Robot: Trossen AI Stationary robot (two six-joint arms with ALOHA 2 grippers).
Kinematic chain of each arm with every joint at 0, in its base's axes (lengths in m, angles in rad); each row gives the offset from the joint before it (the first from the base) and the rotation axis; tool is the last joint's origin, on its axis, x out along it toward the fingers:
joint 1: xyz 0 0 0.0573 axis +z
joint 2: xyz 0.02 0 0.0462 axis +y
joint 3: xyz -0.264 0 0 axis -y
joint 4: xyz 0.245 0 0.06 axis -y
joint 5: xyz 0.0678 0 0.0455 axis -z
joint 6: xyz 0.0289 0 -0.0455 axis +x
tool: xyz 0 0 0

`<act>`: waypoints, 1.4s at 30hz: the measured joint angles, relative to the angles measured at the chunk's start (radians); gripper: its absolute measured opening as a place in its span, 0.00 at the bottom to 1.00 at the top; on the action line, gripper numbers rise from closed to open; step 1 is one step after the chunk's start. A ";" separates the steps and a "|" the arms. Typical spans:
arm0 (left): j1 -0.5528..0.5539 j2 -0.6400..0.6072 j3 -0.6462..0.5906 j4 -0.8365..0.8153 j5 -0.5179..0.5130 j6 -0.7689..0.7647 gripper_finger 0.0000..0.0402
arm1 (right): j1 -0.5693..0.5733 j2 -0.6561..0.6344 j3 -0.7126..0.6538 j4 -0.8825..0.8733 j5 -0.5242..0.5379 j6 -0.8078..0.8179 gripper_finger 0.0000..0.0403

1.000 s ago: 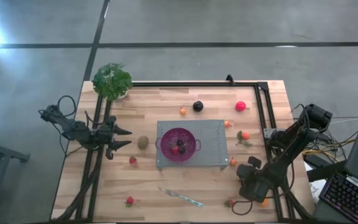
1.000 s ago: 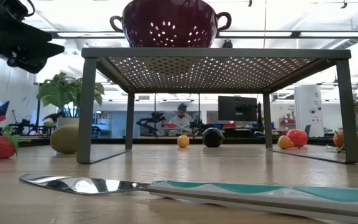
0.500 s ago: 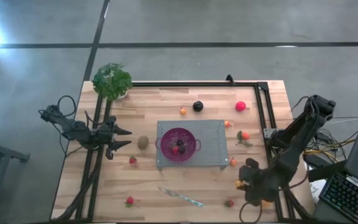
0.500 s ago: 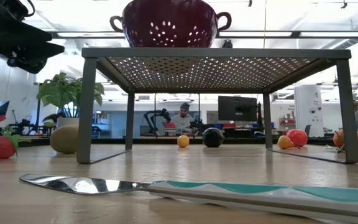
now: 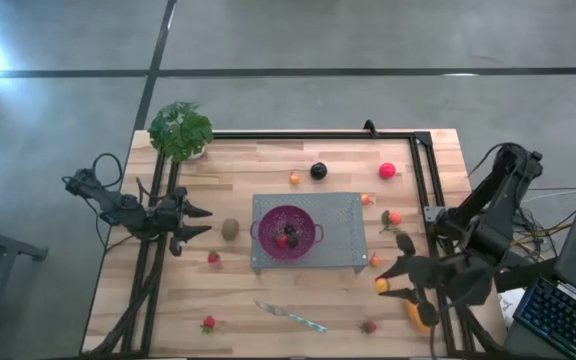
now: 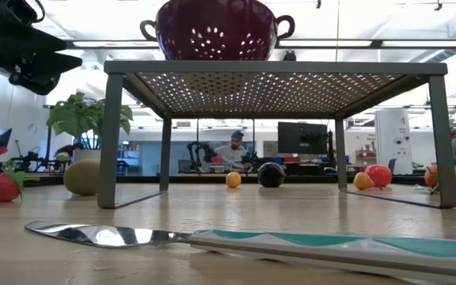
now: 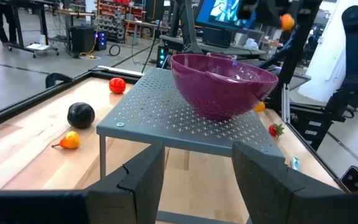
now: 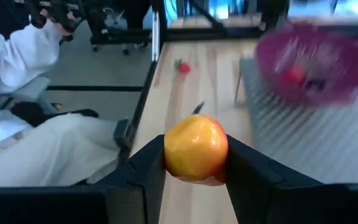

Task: Pick & Place Fruit
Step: Put the pear into the purple strainer bowl

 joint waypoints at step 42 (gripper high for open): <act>0.003 1.042 0.587 0.719 -0.097 0.785 0.48 | -0.366 -0.003 0.064 0.213 0.018 -0.595 0.31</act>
